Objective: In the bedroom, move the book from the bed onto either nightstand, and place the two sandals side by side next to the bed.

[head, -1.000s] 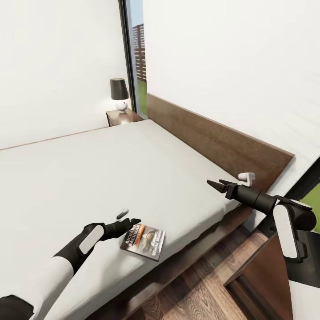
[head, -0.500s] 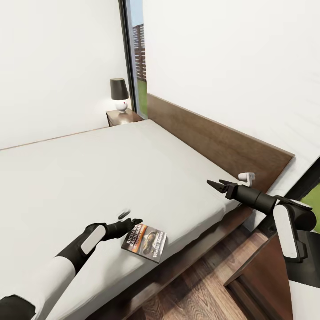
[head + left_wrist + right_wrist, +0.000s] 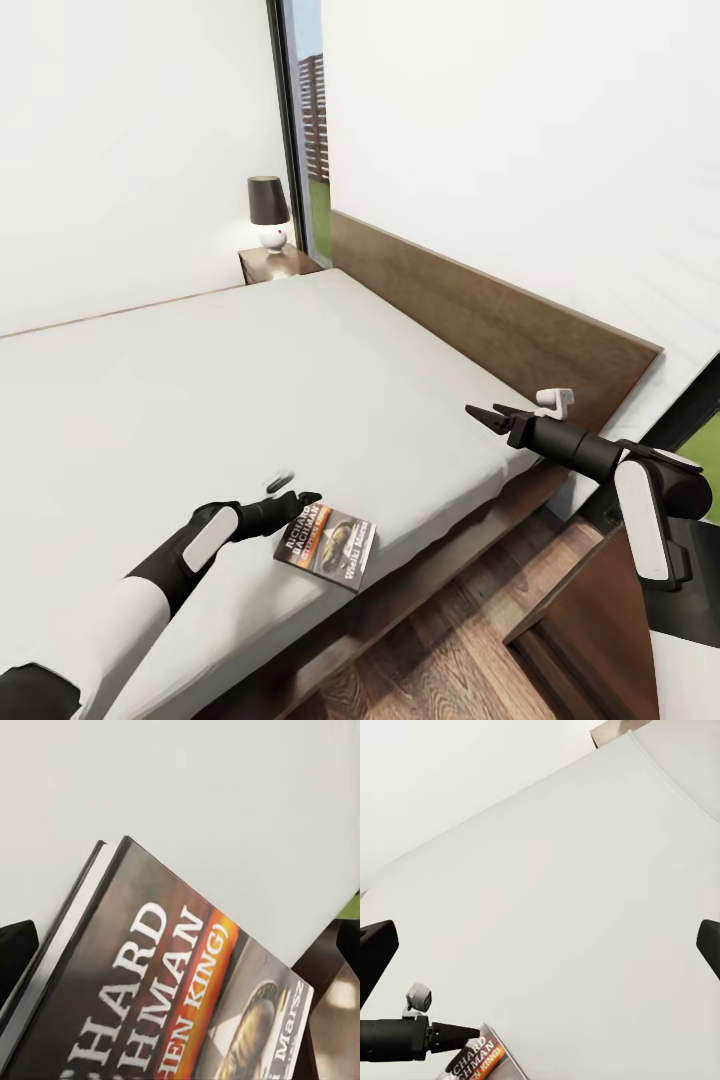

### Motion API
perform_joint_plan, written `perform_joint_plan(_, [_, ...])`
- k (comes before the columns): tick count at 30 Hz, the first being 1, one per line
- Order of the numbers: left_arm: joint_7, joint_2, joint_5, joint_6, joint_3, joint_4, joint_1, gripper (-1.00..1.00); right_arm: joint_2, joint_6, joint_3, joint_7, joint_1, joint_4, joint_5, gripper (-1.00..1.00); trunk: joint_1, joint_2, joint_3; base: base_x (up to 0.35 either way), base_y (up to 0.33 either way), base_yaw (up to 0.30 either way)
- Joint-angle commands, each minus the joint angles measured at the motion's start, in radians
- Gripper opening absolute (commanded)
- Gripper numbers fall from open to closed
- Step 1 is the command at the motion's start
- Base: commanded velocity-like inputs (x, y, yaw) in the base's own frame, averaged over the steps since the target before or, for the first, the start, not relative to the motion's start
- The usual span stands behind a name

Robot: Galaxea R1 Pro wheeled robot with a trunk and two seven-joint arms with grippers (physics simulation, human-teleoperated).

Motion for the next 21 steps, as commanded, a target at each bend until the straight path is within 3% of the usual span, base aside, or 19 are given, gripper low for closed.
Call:
perform_joint_plan(1, [-0.001, 0.001, 0.002, 0.001, -0.004, 0.000, -0.001, 1.00, 0.000, 0.005, -0.001, 0.003, -0.001, 0.000, -0.001, 1.00, 0.000, 0.000, -0.001, 0.000, 0.000, 0.000])
perform_joint_plan(10, [-0.004, 0.003, 0.004, 0.001, -0.002, -0.001, 0.000, 1.00, 0.000, 0.005, -0.002, 0.003, -0.001, 0.000, -0.001, 1.00, 0.000, 0.000, -0.001, 0.000, 0.000, 0.000])
perform_joint_plan(21, [-0.008, 0.028, 0.005, -0.001, 0.011, -0.037, 0.021, 1.00, 0.000, 0.004, -0.007, 0.000, -0.001, 0.006, -0.002, 1.00, 0.000, 0.000, -0.001, 0.000, 0.000, 0.000])
